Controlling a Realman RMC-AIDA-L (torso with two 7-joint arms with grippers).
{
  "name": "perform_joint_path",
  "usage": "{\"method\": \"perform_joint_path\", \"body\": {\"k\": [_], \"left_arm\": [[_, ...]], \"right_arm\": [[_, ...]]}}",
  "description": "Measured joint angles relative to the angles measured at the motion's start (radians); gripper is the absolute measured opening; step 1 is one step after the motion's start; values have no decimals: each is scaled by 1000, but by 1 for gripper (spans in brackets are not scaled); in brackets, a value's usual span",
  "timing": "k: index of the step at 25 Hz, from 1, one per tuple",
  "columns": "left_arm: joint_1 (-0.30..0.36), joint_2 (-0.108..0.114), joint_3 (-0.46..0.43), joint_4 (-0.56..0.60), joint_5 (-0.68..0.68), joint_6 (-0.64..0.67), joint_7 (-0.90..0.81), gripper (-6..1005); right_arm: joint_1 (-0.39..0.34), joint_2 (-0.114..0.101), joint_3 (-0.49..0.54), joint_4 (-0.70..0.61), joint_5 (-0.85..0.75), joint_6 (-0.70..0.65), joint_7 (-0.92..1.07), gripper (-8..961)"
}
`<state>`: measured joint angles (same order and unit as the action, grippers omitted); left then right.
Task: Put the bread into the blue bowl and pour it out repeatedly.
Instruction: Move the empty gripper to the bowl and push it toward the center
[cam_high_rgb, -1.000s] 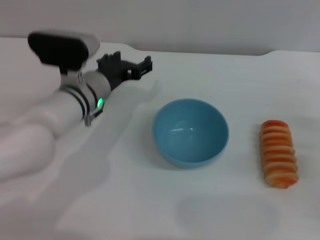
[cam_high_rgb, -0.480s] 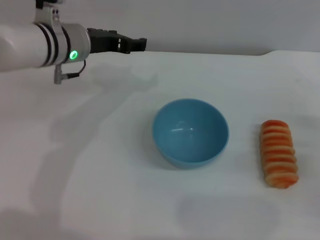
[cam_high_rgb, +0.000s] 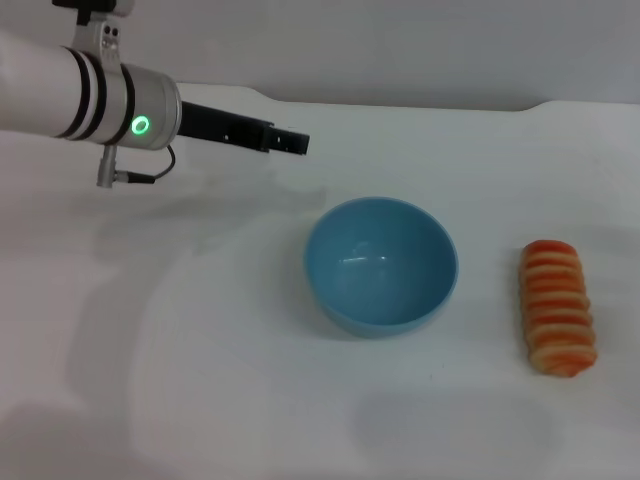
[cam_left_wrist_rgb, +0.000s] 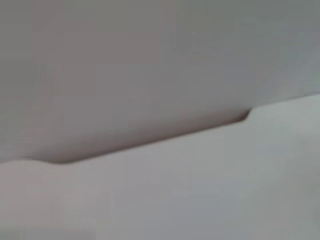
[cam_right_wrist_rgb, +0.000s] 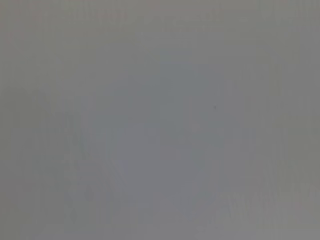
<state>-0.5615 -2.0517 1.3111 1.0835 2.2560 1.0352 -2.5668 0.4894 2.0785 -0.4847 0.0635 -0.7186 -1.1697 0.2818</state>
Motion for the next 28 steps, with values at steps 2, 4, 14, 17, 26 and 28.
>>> {"method": "perform_joint_path", "body": {"k": [2, 4, 14, 17, 26, 28], "left_arm": [[0, -1, -6, -3, -1, 23, -1, 848], [1, -4, -7, -17, -7, 32, 0, 848], [-53, -7, 34, -192, -53, 16, 64, 847], [-54, -7, 39, -195, -69, 21, 76, 847], [-56, -8, 75, -239, -80, 7, 88, 854], [-60, -8, 78, -259, -80, -3, 91, 855]], "right_arm": [[0, 0, 0, -3, 0, 0, -12, 704], [0, 0, 0, -4, 0, 0, -14, 703], [-2, 0, 0, -8, 0, 1, -28, 698], [-4, 0, 0, -8, 0, 1, -28, 697], [-8, 0, 0, -7, 1, 25, -29, 692], [-7, 1, 0, -7, -1, 25, -29, 691]]}}
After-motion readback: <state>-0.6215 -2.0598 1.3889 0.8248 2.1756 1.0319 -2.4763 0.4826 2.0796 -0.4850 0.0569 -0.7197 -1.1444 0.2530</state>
